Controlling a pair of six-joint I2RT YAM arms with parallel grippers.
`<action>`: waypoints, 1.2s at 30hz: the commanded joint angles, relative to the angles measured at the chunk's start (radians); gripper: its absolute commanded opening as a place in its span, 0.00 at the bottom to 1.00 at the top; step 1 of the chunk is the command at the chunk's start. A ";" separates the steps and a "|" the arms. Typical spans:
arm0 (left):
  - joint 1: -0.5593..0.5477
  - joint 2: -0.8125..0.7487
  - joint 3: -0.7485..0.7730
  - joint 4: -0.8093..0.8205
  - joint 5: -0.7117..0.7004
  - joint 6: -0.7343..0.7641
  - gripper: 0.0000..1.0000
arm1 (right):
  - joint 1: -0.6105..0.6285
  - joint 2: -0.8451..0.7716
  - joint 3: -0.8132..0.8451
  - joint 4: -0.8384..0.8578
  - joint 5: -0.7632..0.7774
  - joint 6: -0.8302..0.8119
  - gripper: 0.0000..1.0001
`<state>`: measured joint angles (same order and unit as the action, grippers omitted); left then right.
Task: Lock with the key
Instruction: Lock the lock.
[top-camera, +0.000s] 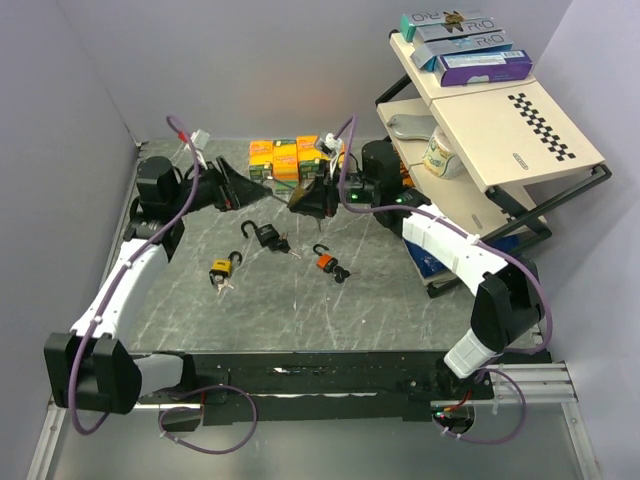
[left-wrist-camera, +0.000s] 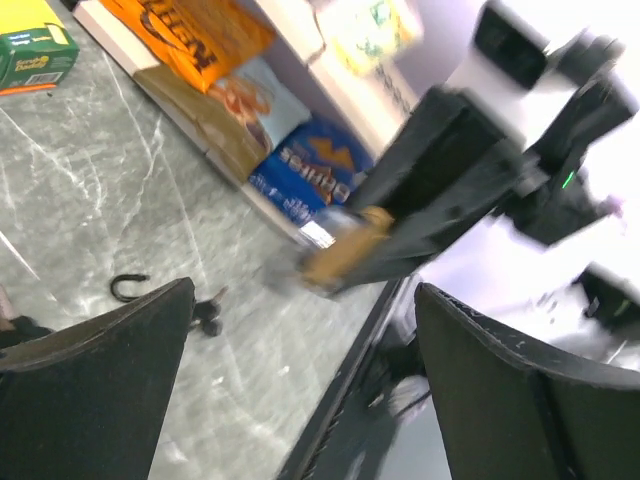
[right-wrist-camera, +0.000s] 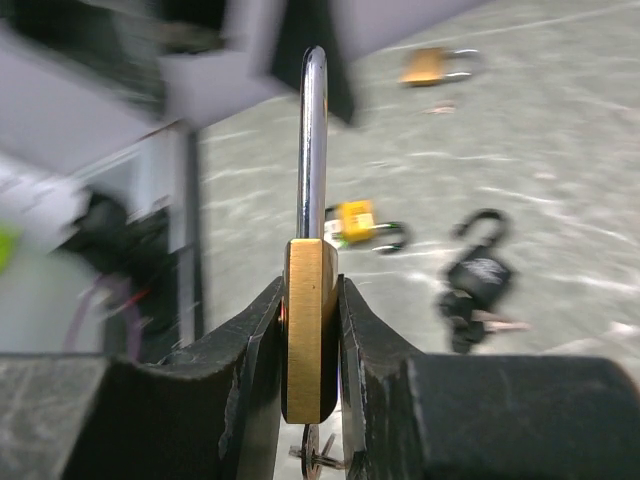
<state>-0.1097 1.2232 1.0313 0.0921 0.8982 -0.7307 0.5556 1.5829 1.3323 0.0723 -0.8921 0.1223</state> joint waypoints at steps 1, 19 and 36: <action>-0.012 -0.050 -0.024 0.063 -0.212 -0.274 0.96 | 0.036 -0.044 0.016 0.185 0.252 0.020 0.00; -0.071 0.016 -0.011 0.043 -0.318 -0.380 0.90 | 0.227 0.028 0.085 0.219 0.668 -0.101 0.00; -0.071 0.044 -0.010 0.089 -0.306 -0.395 0.76 | 0.236 0.051 0.096 0.247 0.634 -0.078 0.00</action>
<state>-0.1780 1.2613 1.0149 0.1329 0.5865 -1.1046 0.7826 1.6402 1.3560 0.1795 -0.2375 0.0330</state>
